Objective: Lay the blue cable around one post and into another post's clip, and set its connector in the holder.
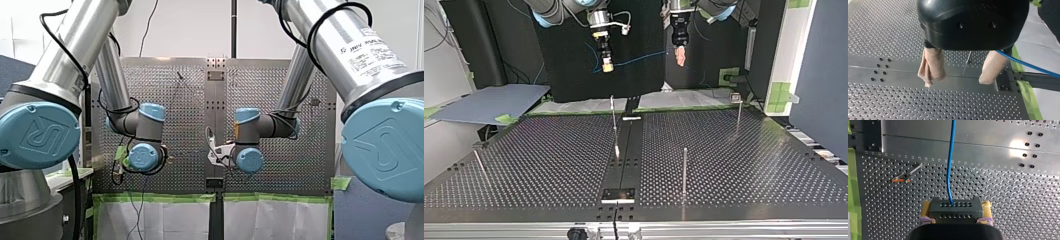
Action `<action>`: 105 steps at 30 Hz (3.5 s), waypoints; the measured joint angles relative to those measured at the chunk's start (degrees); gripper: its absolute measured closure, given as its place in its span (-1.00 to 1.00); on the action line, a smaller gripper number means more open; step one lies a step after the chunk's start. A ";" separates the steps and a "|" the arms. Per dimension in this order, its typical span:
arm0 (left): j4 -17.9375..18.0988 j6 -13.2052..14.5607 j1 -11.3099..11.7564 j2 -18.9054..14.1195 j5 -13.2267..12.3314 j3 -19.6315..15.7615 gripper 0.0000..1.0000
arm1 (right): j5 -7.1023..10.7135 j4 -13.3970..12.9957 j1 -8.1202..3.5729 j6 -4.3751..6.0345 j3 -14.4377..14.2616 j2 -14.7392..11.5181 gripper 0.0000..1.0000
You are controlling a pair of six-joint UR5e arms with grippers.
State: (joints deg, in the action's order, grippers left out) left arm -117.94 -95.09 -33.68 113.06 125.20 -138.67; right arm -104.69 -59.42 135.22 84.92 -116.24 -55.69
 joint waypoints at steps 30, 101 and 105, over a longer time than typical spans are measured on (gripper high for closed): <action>-10.57 -8.31 3.64 -12.85 -2.23 3.13 -1.00 | 0.50 13.29 1.00 12.70 7.42 -8.02 1.00; -48.12 -13.12 25.37 -19.98 -19.87 42.71 -1.00 | 5.63 45.04 -4.78 10.40 45.43 -16.23 1.00; -48.00 -13.15 25.25 -19.36 -21.17 45.30 -1.00 | 6.06 44.52 -5.33 10.19 47.04 -15.37 1.00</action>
State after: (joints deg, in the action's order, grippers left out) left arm -165.94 -108.24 -8.43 93.70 104.03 -93.37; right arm -98.62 -14.91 129.89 95.10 -69.20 -71.06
